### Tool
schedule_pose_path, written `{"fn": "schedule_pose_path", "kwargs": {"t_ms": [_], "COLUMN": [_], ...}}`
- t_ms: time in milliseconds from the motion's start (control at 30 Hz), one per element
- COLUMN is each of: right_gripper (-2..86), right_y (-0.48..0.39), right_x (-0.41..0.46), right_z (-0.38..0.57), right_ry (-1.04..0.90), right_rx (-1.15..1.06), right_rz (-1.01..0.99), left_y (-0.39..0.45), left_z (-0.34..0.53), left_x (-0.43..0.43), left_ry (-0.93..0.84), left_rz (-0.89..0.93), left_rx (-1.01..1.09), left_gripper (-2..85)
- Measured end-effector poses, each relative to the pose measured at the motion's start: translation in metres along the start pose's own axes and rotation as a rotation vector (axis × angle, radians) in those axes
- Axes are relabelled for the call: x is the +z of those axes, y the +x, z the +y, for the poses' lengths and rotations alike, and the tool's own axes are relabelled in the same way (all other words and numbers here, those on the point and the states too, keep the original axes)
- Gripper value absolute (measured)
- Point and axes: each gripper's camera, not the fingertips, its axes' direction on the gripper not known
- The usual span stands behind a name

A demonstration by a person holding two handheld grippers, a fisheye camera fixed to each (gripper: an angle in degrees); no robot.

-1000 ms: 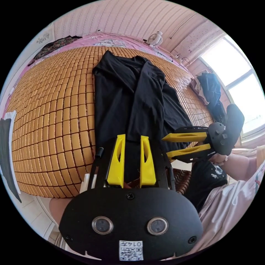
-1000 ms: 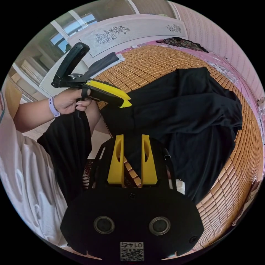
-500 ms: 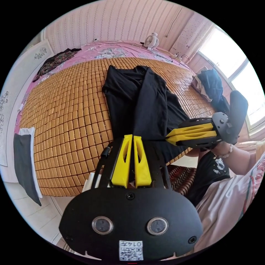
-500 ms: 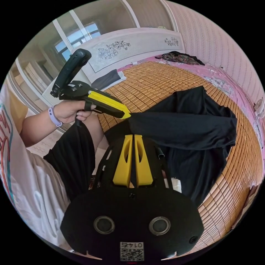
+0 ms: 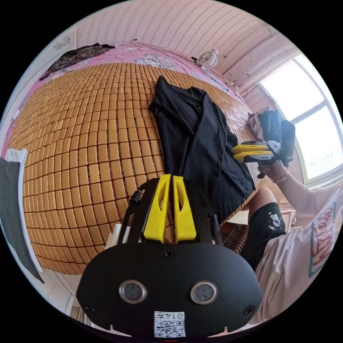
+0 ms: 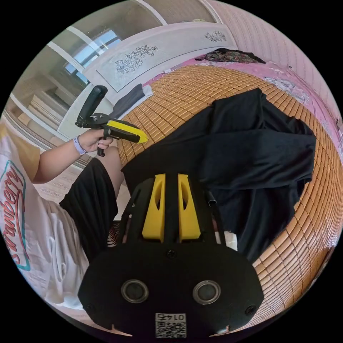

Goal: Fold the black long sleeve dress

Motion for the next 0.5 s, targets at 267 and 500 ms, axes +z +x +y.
{"fn": "schedule_pose_path", "kwargs": {"t_ms": [267, 500], "right_gripper": [9.6, 11.5], "right_y": [0.206, 0.351], "right_x": [-0.076, -0.098], "right_z": [-0.069, -0.121], "right_ry": [0.175, 0.169], "right_rx": [0.302, 0.527], "right_rz": [0.314, 0.335], "left_y": [-0.041, -0.063], "left_z": [-0.179, -0.303], "left_x": [0.031, 0.081], "left_ry": [0.058, 0.061], "left_rz": [0.061, 0.046], "left_rx": [0.058, -0.058], "left_gripper": [-0.8, 5.3]}}
